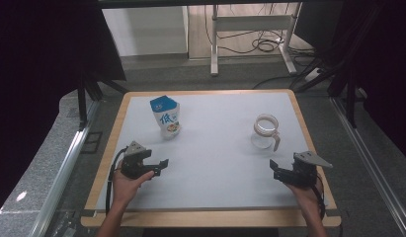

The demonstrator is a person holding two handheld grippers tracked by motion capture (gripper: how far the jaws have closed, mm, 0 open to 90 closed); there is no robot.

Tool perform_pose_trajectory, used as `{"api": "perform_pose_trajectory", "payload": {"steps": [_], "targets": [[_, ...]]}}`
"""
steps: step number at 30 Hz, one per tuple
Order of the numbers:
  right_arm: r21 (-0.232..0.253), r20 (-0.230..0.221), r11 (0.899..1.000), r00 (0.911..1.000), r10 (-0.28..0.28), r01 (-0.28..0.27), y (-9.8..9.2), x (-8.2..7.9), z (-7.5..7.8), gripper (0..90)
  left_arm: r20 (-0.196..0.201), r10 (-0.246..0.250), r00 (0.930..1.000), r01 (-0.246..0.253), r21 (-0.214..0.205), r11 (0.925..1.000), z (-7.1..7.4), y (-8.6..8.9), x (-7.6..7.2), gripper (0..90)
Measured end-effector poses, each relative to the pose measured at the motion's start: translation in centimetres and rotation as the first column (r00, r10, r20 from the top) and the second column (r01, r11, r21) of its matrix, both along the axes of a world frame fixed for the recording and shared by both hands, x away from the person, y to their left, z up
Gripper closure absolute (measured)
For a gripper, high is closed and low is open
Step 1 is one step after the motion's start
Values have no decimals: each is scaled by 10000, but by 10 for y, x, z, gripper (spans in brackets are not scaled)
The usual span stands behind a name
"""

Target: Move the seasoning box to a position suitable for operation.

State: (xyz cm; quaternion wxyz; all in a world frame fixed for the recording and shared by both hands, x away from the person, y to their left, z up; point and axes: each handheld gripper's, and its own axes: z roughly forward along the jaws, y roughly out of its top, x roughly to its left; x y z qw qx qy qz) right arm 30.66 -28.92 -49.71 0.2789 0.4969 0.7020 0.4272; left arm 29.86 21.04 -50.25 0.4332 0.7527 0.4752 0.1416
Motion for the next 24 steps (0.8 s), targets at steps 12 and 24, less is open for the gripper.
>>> {"api": "perform_pose_trajectory", "payload": {"steps": [12,24], "targets": [[-79,284,9992,9988,400,-398,2,4,17,95,210,-134,9997,137,-156,9998,-5,3,-14,186],[-687,0,9934,9957,922,-920,28,73,70,65,292,-223,9993,229,-207,9995,1,14,-16,171]]}}
